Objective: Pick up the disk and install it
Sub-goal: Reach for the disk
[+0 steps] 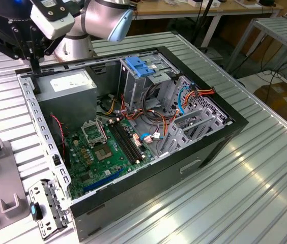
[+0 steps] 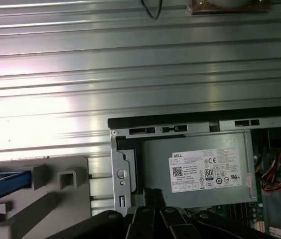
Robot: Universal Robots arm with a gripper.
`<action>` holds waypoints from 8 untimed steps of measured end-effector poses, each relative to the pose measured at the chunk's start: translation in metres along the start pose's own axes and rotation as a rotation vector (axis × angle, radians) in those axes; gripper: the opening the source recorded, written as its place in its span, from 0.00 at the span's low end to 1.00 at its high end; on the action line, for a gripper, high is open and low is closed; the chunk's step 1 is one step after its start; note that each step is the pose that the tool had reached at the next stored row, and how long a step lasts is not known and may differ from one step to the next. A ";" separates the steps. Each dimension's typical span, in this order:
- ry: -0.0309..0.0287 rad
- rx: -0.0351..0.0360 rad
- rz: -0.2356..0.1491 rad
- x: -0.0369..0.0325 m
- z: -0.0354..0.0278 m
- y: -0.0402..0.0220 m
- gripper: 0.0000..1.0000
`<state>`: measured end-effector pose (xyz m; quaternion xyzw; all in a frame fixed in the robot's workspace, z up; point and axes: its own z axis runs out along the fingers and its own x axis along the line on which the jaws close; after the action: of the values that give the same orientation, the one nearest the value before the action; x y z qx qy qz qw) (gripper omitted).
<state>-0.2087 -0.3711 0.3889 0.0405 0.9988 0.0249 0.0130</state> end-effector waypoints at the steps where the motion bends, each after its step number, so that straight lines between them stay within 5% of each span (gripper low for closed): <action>1: 0.0000 0.0001 0.000 0.0060 0.0000 0.0011 0.11; 3: 0.0001 0.0001 0.000 0.0161 -0.0001 0.0021 0.11; 5: 0.0001 0.0000 0.000 0.0346 -0.0005 0.0019 0.11; 8: 0.0000 0.0001 0.000 0.0481 -0.0008 0.0008 0.11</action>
<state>-0.2566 -0.3664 0.3886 0.0406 0.9988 0.0248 0.0130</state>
